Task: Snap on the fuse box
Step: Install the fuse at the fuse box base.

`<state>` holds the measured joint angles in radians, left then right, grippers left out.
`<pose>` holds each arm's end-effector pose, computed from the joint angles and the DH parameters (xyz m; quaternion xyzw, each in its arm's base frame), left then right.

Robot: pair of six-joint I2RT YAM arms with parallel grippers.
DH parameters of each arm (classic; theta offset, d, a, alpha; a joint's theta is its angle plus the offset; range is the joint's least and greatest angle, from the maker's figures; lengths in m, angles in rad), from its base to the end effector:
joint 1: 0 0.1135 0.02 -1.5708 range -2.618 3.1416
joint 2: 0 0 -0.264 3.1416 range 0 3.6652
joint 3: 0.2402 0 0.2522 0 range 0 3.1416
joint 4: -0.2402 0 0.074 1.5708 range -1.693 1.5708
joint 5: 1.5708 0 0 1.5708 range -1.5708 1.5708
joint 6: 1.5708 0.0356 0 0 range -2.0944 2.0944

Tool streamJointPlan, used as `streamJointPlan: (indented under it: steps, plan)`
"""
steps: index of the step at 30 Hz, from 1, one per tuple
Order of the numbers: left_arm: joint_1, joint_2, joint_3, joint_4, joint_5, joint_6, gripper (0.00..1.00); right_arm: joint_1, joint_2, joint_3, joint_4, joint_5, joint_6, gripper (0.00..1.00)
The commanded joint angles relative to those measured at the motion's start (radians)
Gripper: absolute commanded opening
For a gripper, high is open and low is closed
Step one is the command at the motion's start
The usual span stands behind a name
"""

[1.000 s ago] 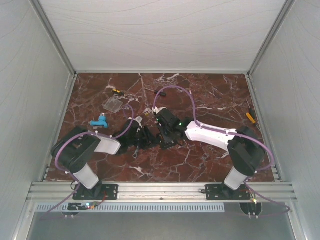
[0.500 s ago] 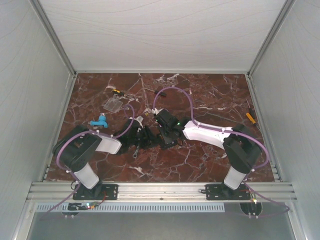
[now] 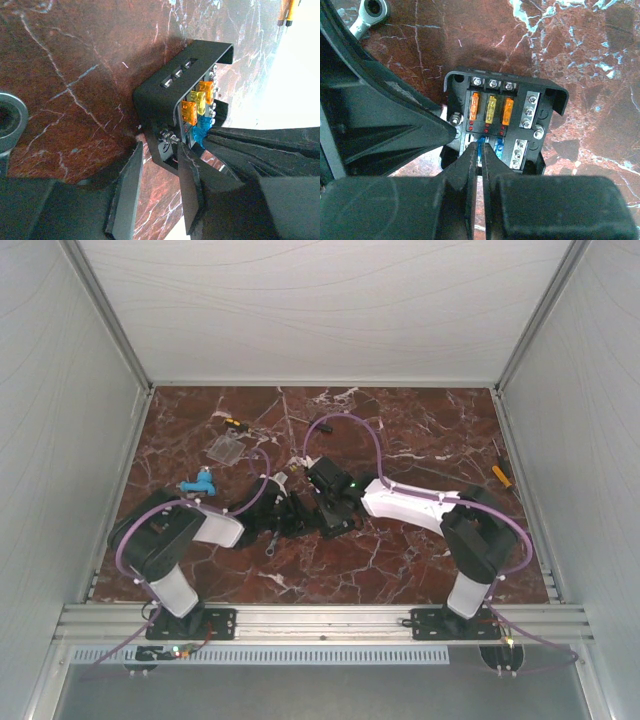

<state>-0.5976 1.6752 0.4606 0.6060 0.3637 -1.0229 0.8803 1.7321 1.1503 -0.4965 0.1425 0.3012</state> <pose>0.2220 -0.1664 0.1061 -0.1022 0.8699 -0.4402 0.1976 0.2279 0.2679 0.1933 -0.2596 0.9321 0.0781 0.2404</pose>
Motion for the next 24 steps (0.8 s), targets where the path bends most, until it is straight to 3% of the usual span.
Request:
streamJointPlan:
  steps: [1,15,24]
  plan:
    - [0.002,0.025,0.021,0.005,0.001,0.012,0.35,-0.004,0.034,0.029,-0.061,-0.017,-0.011,0.01]
    - [0.002,0.029,0.018,0.010,0.003,0.009,0.31,-0.007,0.024,-0.012,-0.161,0.004,-0.013,0.00]
    - [0.003,0.033,0.019,0.009,0.003,0.009,0.31,-0.007,-0.058,0.022,-0.105,0.000,-0.014,0.10]
